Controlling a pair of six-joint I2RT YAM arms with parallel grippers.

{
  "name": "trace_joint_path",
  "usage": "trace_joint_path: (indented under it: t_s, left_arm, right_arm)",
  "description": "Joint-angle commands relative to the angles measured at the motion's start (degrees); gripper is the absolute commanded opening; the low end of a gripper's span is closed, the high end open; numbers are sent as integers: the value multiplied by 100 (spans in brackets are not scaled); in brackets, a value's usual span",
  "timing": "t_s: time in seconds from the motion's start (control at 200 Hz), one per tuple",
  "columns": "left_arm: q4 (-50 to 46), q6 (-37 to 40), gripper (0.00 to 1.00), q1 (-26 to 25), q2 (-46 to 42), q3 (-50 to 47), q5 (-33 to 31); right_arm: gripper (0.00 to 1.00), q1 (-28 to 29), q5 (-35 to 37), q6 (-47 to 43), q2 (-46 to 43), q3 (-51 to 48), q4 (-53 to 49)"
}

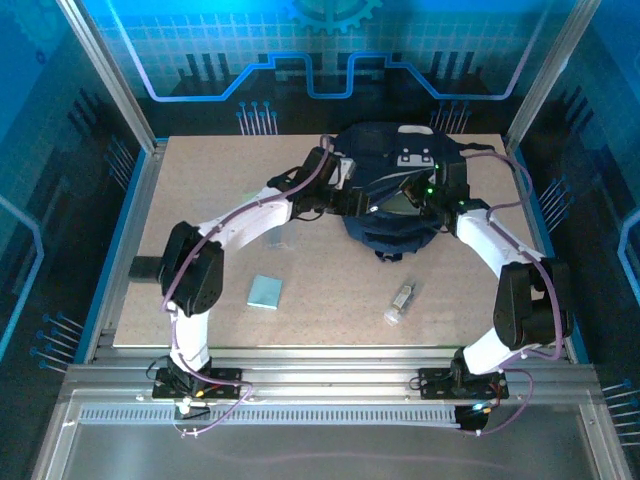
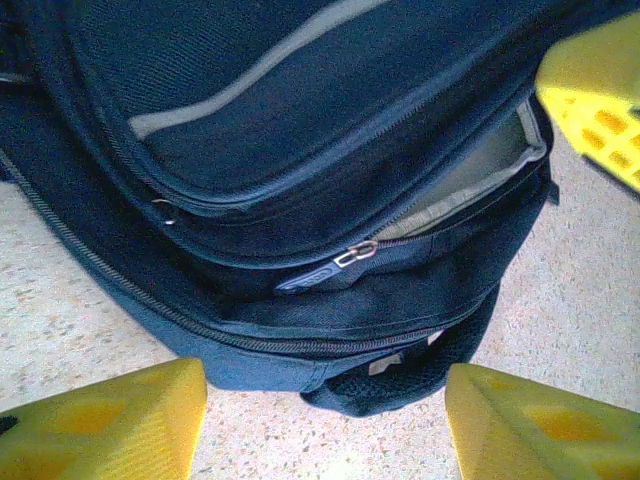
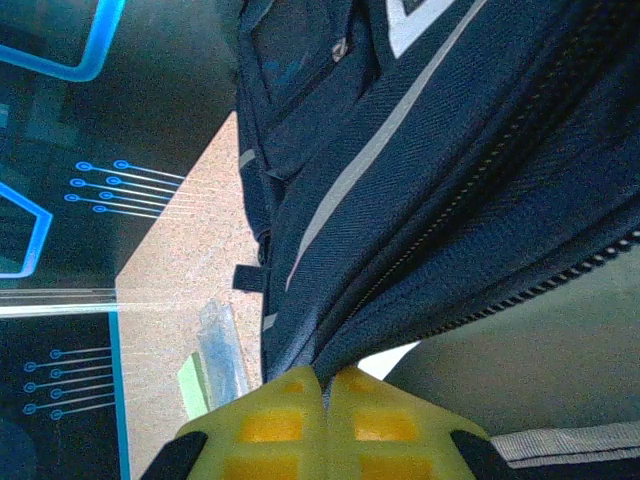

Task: Pack books, pencil case, and school supplies into a backpack

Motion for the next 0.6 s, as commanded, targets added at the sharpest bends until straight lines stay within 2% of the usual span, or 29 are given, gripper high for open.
trace_joint_path:
  t_s: [0.0, 0.245, 0.595]
  left_arm:
    - [-328, 493, 65, -86, 342, 299, 363]
    - [-189, 1316, 64, -107, 893, 724, 32]
    - [51, 813, 62, -98, 1401, 1328, -429]
  right_arm:
    - [0, 35, -99, -109, 31, 421, 338]
    - [0, 26, -482, -118, 70, 622, 215]
    - [0, 16, -642, -140, 0, 704, 143]
